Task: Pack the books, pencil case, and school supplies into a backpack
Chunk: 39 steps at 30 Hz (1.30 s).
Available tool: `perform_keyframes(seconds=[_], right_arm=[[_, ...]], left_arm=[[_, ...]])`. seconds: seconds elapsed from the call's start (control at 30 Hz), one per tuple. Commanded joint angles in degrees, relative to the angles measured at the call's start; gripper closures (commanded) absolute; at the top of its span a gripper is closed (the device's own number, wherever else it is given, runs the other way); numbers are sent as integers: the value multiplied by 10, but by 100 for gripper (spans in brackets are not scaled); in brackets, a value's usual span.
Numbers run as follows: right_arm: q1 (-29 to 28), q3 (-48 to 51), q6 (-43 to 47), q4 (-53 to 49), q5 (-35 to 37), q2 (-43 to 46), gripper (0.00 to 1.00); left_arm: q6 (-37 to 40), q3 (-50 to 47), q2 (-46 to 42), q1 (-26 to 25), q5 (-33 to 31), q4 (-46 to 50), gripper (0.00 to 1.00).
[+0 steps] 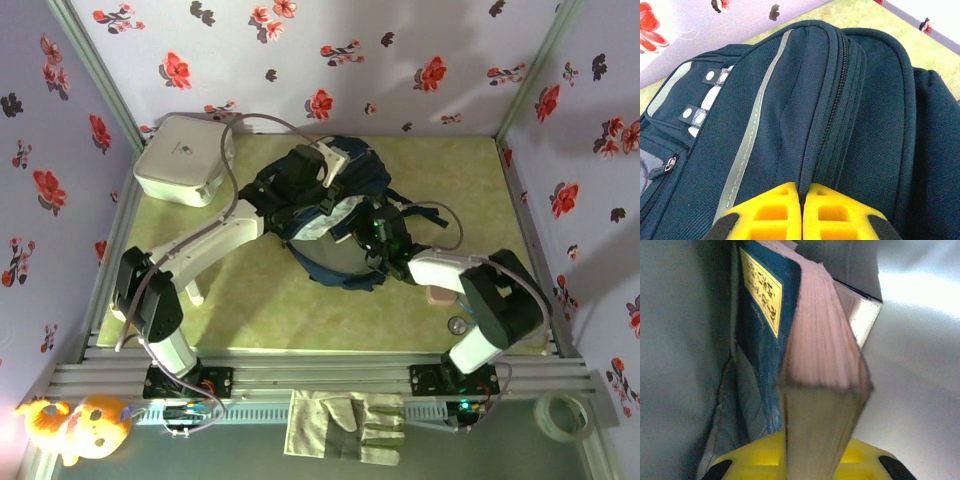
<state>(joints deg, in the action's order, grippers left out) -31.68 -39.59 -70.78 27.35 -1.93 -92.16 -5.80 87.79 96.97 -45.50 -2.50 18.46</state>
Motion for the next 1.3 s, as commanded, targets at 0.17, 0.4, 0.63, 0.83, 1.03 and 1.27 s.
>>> perform_keyframes(seconds=[0.17, 0.4, 0.63, 0.83, 1.03, 1.27], right_arm=[[-3, -83, -24, 25, -7, -85, 84], [0, -131, -30, 30, -30, -139, 74], [10, -127, -8, 4, -40, -127, 57], [13, -74, 9, -22, -40, -47, 49], [18, 1, 36, -112, 19, 85, 40], [19, 73, 43, -255, 147, 258, 36]], left_arm=[[-41, 15, -55, -9, 24, -87, 100], [-38, 13, -50, -9, 24, -76, 100], [-32, 13, -45, -8, 18, -72, 100], [-32, 10, -43, -5, 13, -69, 100], [-40, 0, -40, 0, 11, -71, 100], [-59, -18, -21, 2, 41, -69, 96]])
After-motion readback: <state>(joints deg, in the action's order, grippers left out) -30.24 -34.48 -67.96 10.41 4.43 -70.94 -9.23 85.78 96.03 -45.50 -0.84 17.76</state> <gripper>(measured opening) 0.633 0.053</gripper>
